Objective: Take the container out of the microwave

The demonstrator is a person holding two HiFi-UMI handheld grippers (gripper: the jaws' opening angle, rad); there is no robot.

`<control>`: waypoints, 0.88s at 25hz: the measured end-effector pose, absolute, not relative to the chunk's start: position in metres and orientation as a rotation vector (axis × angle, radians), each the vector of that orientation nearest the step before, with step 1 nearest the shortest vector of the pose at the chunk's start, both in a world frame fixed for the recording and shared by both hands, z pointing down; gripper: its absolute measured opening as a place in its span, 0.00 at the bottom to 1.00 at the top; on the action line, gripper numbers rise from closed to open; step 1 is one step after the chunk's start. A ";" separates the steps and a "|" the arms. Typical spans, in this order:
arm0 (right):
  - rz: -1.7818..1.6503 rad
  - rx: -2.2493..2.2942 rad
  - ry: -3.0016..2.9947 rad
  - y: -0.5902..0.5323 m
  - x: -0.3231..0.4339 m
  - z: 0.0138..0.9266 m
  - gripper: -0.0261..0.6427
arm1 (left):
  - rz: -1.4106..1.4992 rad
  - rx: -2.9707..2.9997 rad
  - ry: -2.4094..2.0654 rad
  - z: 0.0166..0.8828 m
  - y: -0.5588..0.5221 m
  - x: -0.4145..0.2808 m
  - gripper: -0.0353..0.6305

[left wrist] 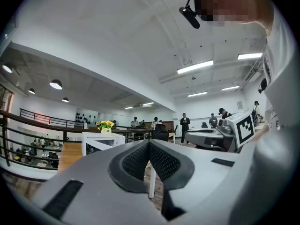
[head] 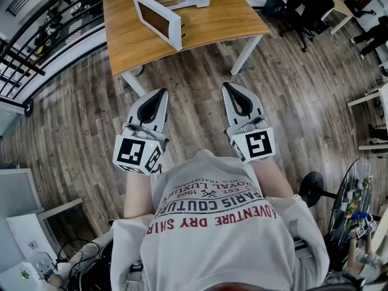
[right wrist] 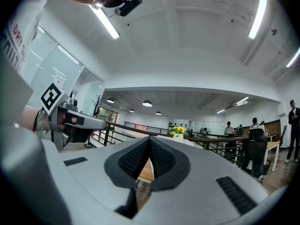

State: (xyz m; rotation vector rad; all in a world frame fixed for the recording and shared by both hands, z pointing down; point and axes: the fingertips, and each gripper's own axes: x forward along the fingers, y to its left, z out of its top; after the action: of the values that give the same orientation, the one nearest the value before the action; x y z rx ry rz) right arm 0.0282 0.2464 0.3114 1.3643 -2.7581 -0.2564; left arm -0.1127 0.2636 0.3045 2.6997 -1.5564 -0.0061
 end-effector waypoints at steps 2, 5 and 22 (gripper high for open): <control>-0.255 1.365 -2.759 0.246 0.026 0.311 0.08 | -0.009 2.699 -1.558 0.304 0.263 -0.115 0.07; -0.253 1.363 -2.762 0.246 0.021 0.312 0.08 | -0.011 2.697 -1.557 0.305 0.261 -0.120 0.07; -0.220 1.472 -2.700 0.229 0.013 0.329 0.23 | -0.016 2.684 -1.484 0.328 0.246 -0.140 0.07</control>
State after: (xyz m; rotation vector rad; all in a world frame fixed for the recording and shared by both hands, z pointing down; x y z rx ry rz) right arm 0.0132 0.2285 0.3287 1.4719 -2.7004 -0.2202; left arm -0.1403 0.2463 0.3284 2.6840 -1.4842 -0.0156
